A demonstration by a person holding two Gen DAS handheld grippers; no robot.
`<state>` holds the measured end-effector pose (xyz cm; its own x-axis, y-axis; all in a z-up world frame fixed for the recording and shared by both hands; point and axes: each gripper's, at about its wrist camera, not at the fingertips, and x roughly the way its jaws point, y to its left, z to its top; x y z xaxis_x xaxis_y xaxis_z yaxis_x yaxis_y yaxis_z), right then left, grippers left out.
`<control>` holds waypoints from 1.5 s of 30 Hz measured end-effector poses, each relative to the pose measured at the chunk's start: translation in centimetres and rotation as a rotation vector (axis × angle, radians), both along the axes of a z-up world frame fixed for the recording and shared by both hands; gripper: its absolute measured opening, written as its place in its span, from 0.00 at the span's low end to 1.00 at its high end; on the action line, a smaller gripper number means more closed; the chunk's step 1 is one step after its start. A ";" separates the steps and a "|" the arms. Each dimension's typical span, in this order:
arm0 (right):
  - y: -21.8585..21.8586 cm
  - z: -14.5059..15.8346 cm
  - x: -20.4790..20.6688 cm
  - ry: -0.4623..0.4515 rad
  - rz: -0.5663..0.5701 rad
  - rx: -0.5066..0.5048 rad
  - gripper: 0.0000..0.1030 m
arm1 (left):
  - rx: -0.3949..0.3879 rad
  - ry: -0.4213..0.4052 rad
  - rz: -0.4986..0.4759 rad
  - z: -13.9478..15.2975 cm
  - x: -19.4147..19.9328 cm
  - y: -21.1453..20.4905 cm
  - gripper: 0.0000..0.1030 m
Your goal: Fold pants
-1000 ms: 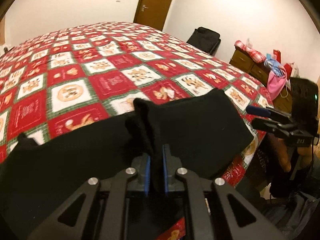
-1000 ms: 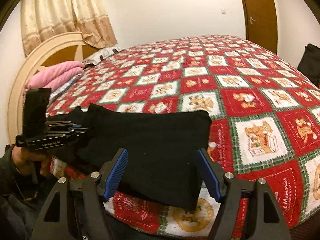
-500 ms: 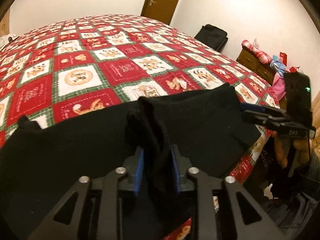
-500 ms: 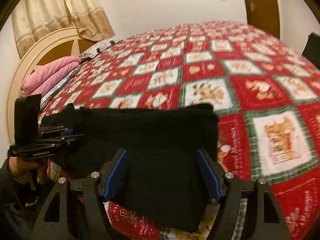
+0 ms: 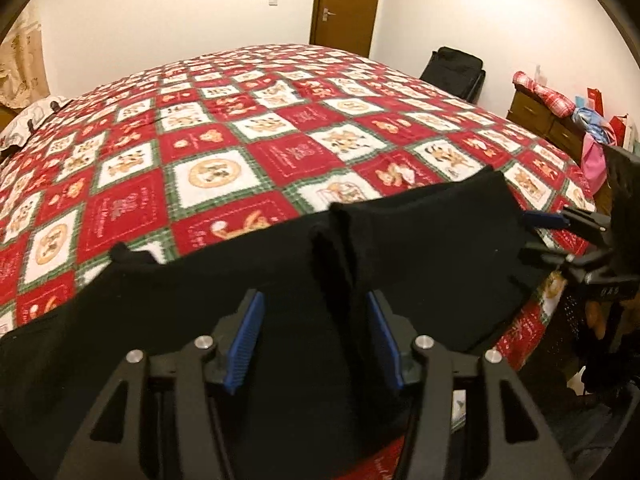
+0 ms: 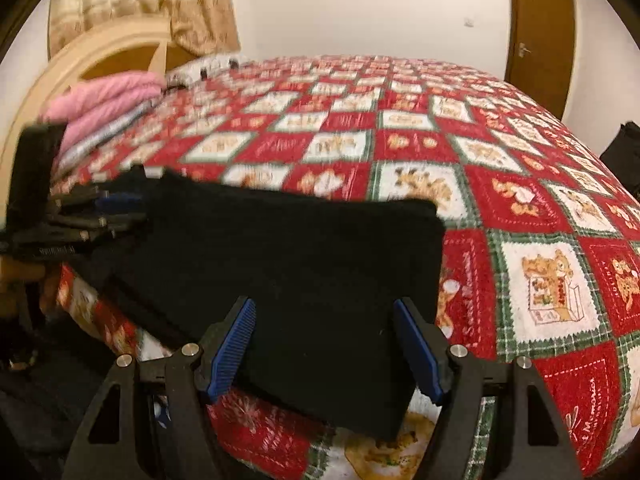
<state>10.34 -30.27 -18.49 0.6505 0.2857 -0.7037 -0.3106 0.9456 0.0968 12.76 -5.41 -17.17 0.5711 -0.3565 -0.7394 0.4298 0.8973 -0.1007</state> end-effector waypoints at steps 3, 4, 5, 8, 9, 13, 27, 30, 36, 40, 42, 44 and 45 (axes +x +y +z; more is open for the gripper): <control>0.4 0.5 0.5 -0.006 0.010 0.058 0.70 | 0.021 0.005 0.018 -0.3 0.4 0.5 0.66; 0.9 0.1 0.8 0.015 0.017 0.035 0.70 | 0.021 0.009 0.024 -0.5 0.5 0.7 0.66; 1.4 -0.3 0.9 0.028 0.019 0.004 0.70 | 0.017 0.012 0.027 -0.5 0.5 0.8 0.66; 2.4 -1.6 0.8 0.030 0.036 -0.091 0.70 | 0.022 0.008 0.030 -0.4 0.2 1.3 0.66; 2.6 -1.6 0.6 0.015 0.044 -0.113 0.70 | 0.033 0.008 0.031 -0.4 0.1 1.5 0.66; 2.1 -0.6 0.3 -0.014 0.053 -0.036 0.70 | 0.051 0.002 0.051 0.0 -0.2 3.0 0.66; 3.3 0.0 -0.7 -0.065 0.103 -0.006 0.70 | 0.169 -0.077 0.375 2.0 -1.8 18.7 0.67; 3.2 0.1 -0.7 -0.077 0.098 -0.008 0.70 | 0.146 -0.072 0.473 1.7 -2.5 23.3 0.67; 3.4 0.8 -1.2 -0.098 0.095 0.015 0.70 | 0.039 -0.024 0.517 -1.1 -3.5 27.9 0.67; 4.5 0.6 -1.6 -0.099 0.123 -0.008 0.70 | -0.062 -0.013 0.488 -2.2 -3.5 28.2 0.67; 5.0 0.3 -1.8 -0.098 0.136 -0.022 0.70 | -0.068 -0.007 0.478 -2.6 -3.3 28.0 0.66; 5.3 0.1 -1.9 -0.096 0.147 -0.027 0.70 | -0.072 0.004 0.477 -3.2 -3.4 28.2 0.66; 5.4 0.1 -1.9 -0.094 0.151 -0.027 0.70 | -0.084 0.000 0.475 -3.5 -3.4 28.3 0.66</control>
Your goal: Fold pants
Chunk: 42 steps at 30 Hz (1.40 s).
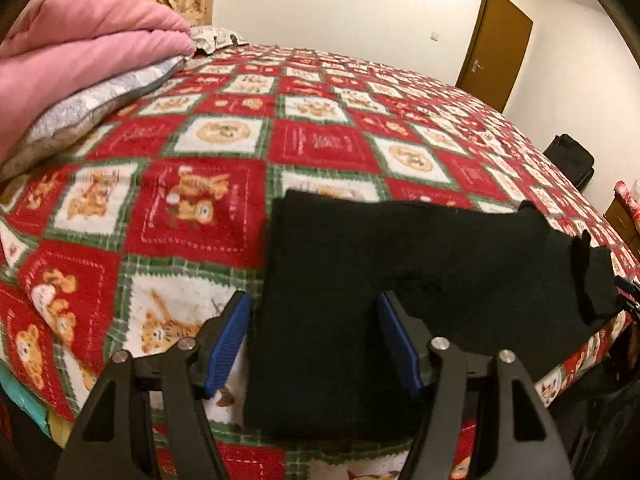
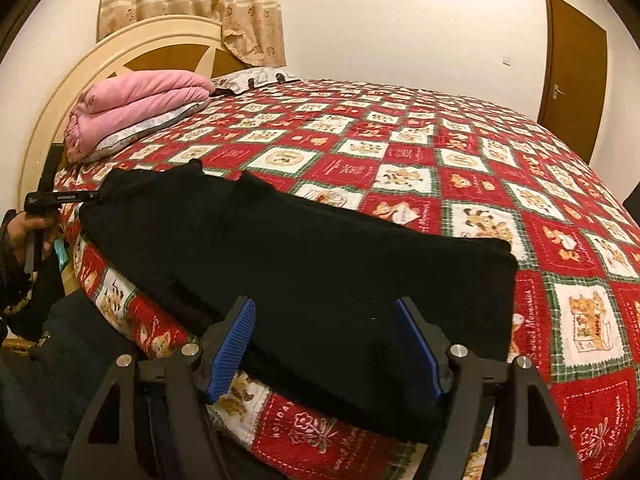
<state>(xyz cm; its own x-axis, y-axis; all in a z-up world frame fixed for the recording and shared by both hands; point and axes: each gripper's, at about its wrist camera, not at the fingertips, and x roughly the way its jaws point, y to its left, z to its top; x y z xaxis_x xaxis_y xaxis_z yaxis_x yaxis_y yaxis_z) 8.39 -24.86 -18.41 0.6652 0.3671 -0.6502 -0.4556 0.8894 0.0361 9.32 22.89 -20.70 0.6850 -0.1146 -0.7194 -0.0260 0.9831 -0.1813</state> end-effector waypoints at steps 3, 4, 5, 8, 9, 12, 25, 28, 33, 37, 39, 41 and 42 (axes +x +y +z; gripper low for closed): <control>0.2 -0.1 -0.1 0.001 0.005 -0.002 0.70 | -0.031 -0.012 -0.011 -0.1 -0.5 0.4 0.65; 0.3 -0.2 -0.2 0.002 0.006 -0.002 0.70 | -0.033 -0.012 -0.017 -0.1 -0.6 0.4 0.63; 0.3 -0.2 -0.2 0.002 0.007 -0.002 0.70 | -0.035 -0.009 -0.020 0.0 -0.6 0.4 0.60; 0.4 -0.3 -0.2 0.002 0.010 0.001 0.70 | -0.045 -0.017 -0.042 0.1 -0.8 0.0 0.54; 0.4 -0.3 -0.2 0.003 0.012 0.001 0.70 | -0.052 -0.022 -0.045 0.1 -0.9 0.0 0.52; 0.6 -0.5 -0.3 0.005 0.016 -0.004 0.70 | -0.137 -0.039 -0.035 -0.2 -1.1 1.4 0.39; 0.8 -0.6 -0.5 0.005 0.013 -0.010 0.70 | -0.306 -0.115 -0.097 1.0 -2.0 2.5 0.17; 0.6 -0.6 -0.4 0.004 0.003 -0.007 0.70 | -0.414 -0.181 -0.127 2.1 -2.5 2.8 0.16; 0.1 -0.2 -0.2 -0.001 -0.017 0.002 0.70 | -0.459 -0.248 -0.180 5.1 -2.5 1.3 0.16; -0.1 0.1 0.0 0.000 -0.037 -0.018 0.70 | -0.441 -0.279 -0.232 7.5 -2.6 -0.9 0.16; -0.3 0.2 0.0 -0.003 -0.047 -0.024 0.70 | -0.440 -0.302 -0.266 8.9 -2.7 -2.2 0.16; -0.6 0.6 0.0 -0.010 -0.059 -0.030 0.70 | -0.451 -0.323 -0.298 10.0 -2.8 -3.4 0.16; -0.8 0.8 0.1 -0.014 -0.069 -0.030 0.70 | -0.449 -0.333 -0.324 10.9 -2.8 -4.6 0.16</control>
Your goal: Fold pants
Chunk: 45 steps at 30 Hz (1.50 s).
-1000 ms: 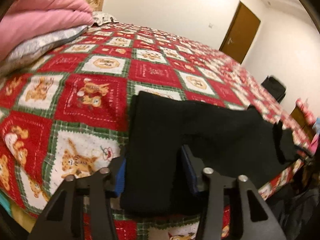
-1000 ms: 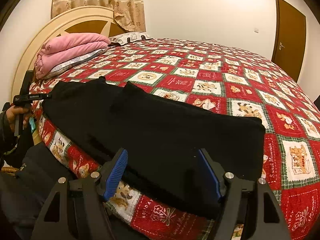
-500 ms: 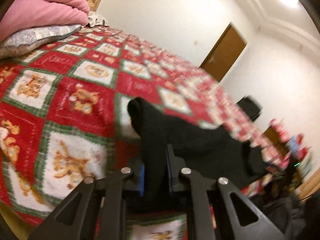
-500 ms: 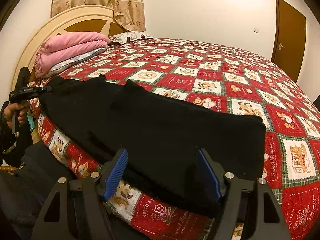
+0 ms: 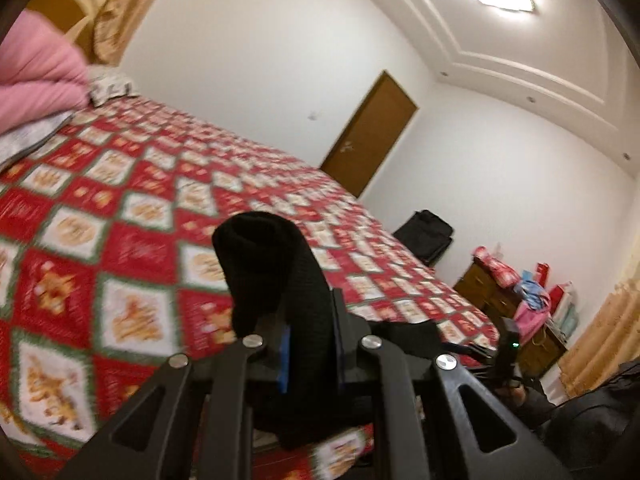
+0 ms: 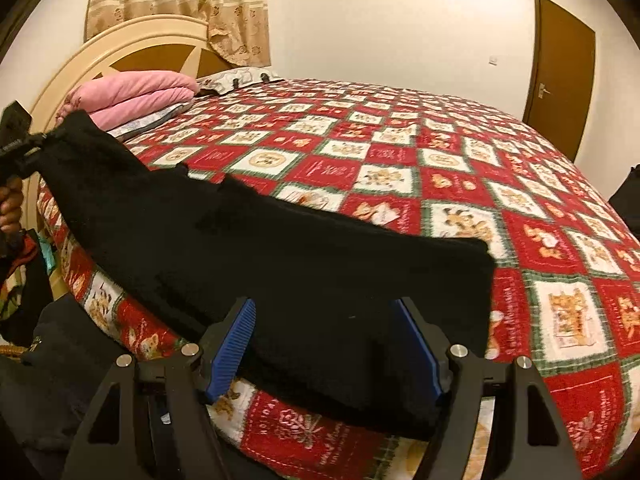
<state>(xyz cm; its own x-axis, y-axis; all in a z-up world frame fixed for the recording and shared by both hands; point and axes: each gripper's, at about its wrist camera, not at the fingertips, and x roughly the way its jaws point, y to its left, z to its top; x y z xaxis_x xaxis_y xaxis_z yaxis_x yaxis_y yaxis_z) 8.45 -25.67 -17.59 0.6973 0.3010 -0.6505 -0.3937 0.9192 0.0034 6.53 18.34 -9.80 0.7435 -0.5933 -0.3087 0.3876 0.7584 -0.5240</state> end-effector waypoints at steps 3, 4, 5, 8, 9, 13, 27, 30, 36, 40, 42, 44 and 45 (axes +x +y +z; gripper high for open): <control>-0.9 0.8 0.1 -0.006 -0.029 0.017 0.70 | 0.026 -0.022 -0.047 1.6 0.5 -2.9 0.15; -1.3 1.0 0.2 -0.005 -0.038 0.026 0.70 | 0.034 -0.025 -0.063 2.1 0.7 -3.9 0.15; -1.5 1.2 0.3 -0.004 -0.046 0.033 0.70 | 0.051 -0.029 -0.074 2.5 0.9 -5.0 0.15; -2.6 1.6 0.4 -0.007 -0.072 0.051 0.70 | 0.069 -0.033 -0.129 3.5 1.6 -8.2 0.15; -3.0 1.7 0.5 -0.006 -0.084 0.059 0.70 | 0.085 -0.038 -0.158 3.9 2.0 -9.9 0.15; -4.5 1.7 0.9 0.006 -0.132 0.092 0.70 | 0.129 -0.052 -0.260 4.7 2.9 -15.2 0.15; -11.7 1.0 2.3 0.073 -0.368 0.236 0.70 | 0.353 0.062 -0.498 1.5 5.0 -29.8 0.15; -12.8 0.7 2.4 0.085 -0.405 0.264 0.70 | 0.357 0.074 -0.521 1.7 5.3 -31.6 0.13; -13.6 0.6 2.3 0.081 -0.438 0.276 0.70 | 0.415 0.090 -0.549 1.1 6.5 -35.5 0.07; -13.5 0.4 2.5 0.082 -0.425 0.267 0.70 | 0.433 0.103 -0.574 0.0 6.4 -37.1 0.07; -13.3 0.4 2.4 0.078 -0.401 0.278 0.70 | 0.392 0.090 -0.557 0.5 6.5 -36.5 0.08; -13.0 0.5 2.3 0.075 -0.370 0.300 0.70 | 0.373 0.086 -0.519 1.0 6.6 -35.3 0.08; -12.8 0.7 2.2 0.073 -0.337 0.332 0.70 | 0.369 0.088 -0.493 1.1 6.5 -34.0 0.08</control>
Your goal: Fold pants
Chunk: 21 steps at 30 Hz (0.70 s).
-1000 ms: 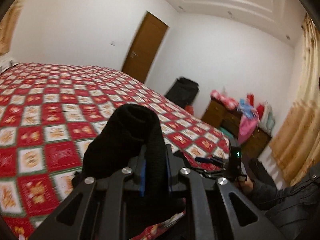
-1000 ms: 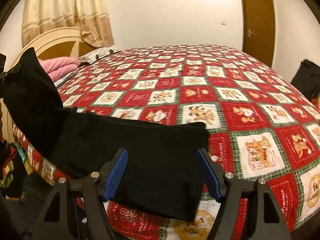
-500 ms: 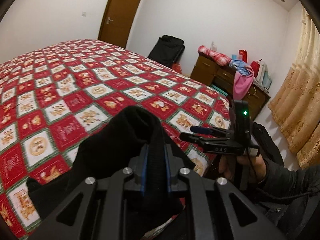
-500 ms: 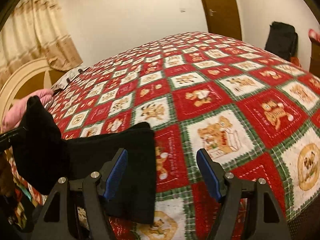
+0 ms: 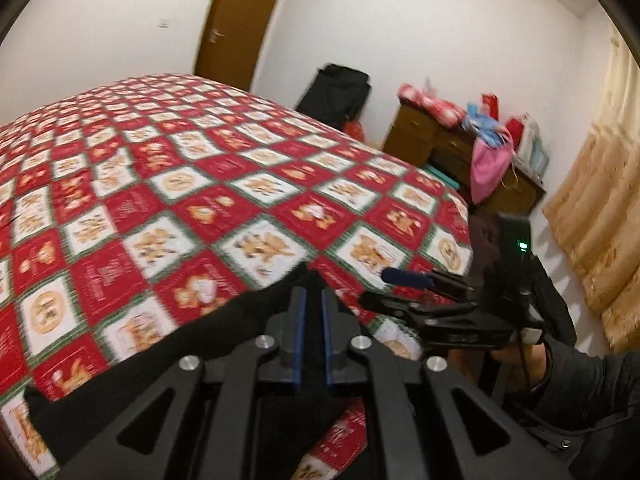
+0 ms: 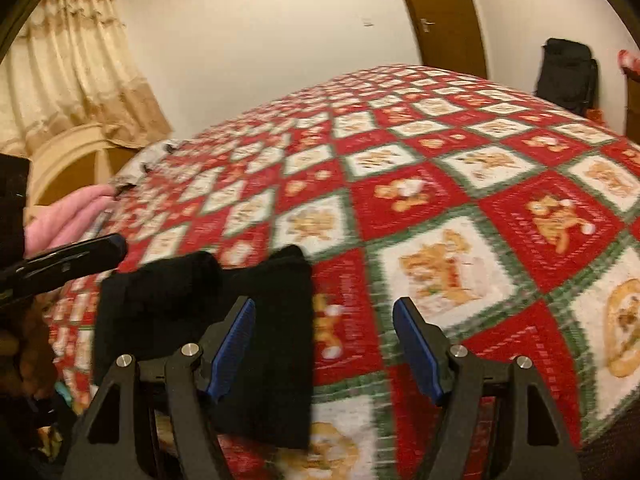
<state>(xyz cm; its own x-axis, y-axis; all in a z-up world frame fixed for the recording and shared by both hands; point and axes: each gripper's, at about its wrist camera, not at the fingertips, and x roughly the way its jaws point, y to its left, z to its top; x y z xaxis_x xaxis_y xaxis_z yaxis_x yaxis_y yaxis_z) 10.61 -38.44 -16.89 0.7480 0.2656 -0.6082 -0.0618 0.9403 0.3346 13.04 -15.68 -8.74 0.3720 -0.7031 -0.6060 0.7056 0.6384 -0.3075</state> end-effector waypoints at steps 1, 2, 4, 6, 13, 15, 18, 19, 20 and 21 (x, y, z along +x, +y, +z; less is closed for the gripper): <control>0.3 0.2 -0.1 -0.007 0.022 0.019 0.70 | 0.004 -0.002 0.016 -0.1 0.1 0.6 0.08; 0.9 0.4 -0.3 -0.018 0.071 0.047 0.70 | 0.014 -0.010 0.040 -0.2 0.0 1.7 0.08; 2.2 0.8 -0.5 -0.028 0.147 0.070 0.70 | 0.053 -0.025 0.104 -0.9 -0.4 4.2 0.09; 4.0 1.0 -0.7 -0.032 0.208 0.050 0.71 | 0.077 -0.022 0.152 -1.8 -0.8 6.7 0.09; 9.6 1.2 -1.6 -0.036 0.400 -0.086 0.70 | 0.072 0.044 0.299 -5.2 -0.6 12.6 0.09; 10.4 0.5 -0.9 -0.007 0.396 -0.148 0.70 | 0.078 0.054 0.322 -6.0 -0.6 13.2 0.09; 10.0 -0.8 0.6 0.066 0.396 -0.109 0.70 | 0.079 0.054 0.335 -6.7 -0.7 13.3 0.09; 9.8 -1.3 1.0 0.099 0.391 -0.095 0.68 | 0.083 0.049 0.339 -6.9 -0.6 13.4 0.10; 9.8 -1.8 1.2 0.121 0.384 -0.096 0.64 | 0.092 0.041 0.343 -7.0 -0.7 13.2 0.12; 9.8 -2.0 1.1 0.125 0.383 -0.099 0.58 | 0.098 0.038 0.345 -7.1 -0.7 13.3 0.13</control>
